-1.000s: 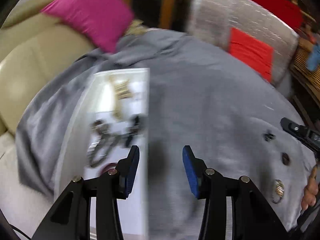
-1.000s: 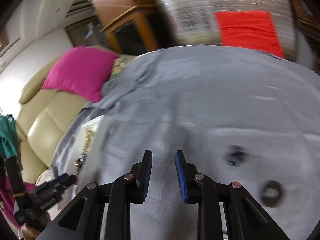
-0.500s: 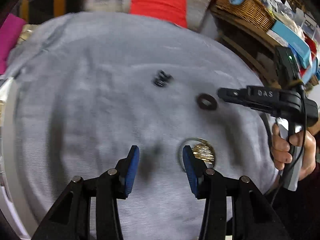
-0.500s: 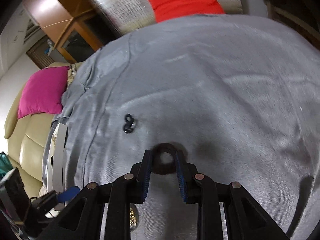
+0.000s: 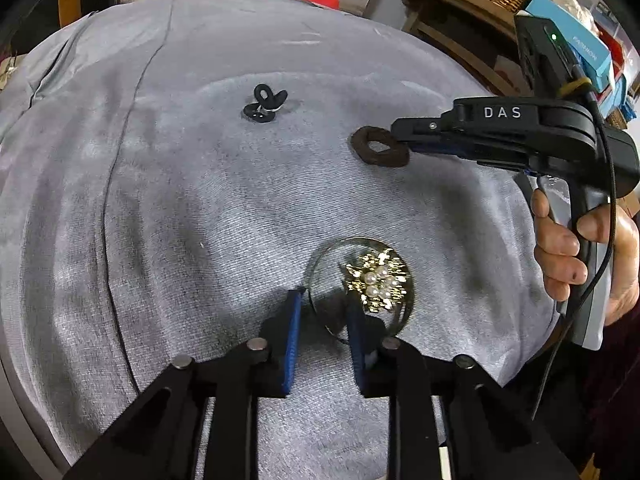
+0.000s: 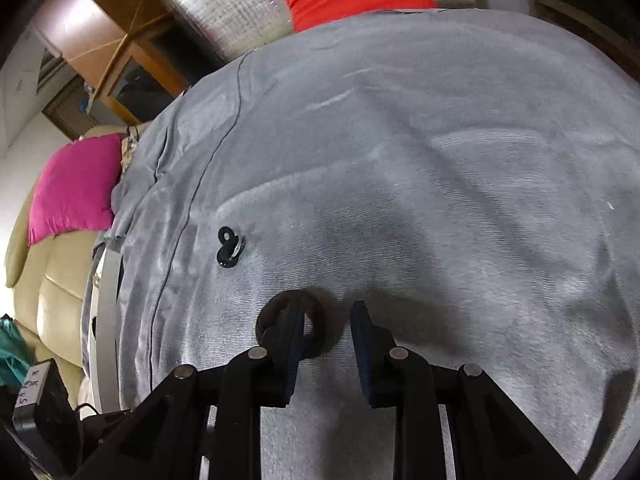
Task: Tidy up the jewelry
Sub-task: 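Close the left tool on the silver bangle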
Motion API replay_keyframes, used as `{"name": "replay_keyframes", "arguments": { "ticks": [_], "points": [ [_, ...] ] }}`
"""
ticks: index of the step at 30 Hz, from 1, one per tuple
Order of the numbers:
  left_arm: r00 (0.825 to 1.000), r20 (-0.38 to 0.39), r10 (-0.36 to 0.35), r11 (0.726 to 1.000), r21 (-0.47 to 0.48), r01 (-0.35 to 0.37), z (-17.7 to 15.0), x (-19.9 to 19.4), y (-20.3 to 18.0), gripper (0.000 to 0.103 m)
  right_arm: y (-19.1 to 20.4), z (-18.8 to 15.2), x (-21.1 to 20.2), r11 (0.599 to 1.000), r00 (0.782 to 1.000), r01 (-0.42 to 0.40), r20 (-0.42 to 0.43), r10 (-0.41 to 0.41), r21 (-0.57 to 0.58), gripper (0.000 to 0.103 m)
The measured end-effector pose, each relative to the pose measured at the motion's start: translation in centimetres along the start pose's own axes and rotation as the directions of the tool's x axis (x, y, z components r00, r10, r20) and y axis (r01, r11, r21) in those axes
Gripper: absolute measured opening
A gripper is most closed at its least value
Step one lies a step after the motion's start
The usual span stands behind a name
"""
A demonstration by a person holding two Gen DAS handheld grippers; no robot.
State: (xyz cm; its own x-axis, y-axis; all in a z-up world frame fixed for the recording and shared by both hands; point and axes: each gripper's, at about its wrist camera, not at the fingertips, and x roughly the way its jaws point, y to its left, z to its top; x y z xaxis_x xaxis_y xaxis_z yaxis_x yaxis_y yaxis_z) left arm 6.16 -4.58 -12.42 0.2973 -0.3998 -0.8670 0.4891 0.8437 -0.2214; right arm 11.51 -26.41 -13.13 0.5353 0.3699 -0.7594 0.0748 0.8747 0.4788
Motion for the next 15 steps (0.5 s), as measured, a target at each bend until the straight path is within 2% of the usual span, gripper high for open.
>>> {"name": "replay_keyframes", "arguments": {
  "ticks": [4,5,6,9,15],
  "points": [
    [1.0,0.0,-0.014,1.0,-0.003,0.014,0.7,0.8,-0.2,0.011,1.6,-0.1,1.2,0.996,0.999,0.053,-0.008,-0.054,-0.069,0.026],
    [1.0,0.002,-0.013,1.0,-0.001,0.013,0.7,0.8,-0.2,0.01,2.0,-0.1,1.3,0.994,0.998,0.068,-0.003,-0.069,-0.087,0.023],
    [1.0,0.004,-0.02,1.0,0.0,0.02,0.8,0.8,-0.3,0.008,2.2,-0.2,1.3,0.991,0.997,0.082,0.003,-0.082,-0.103,0.012],
    [0.999,0.006,-0.035,0.999,-0.006,0.035,1.0,0.8,-0.2,0.006,2.9,-0.4,1.4,0.984,0.993,0.121,0.018,-0.12,-0.133,0.008],
    [0.998,0.049,-0.047,0.998,-0.038,0.049,1.5,-0.5,1.0,0.004,2.7,-0.1,-0.1,0.99,0.993,0.102,0.075,-0.094,-0.102,0.008]
  ]
}}
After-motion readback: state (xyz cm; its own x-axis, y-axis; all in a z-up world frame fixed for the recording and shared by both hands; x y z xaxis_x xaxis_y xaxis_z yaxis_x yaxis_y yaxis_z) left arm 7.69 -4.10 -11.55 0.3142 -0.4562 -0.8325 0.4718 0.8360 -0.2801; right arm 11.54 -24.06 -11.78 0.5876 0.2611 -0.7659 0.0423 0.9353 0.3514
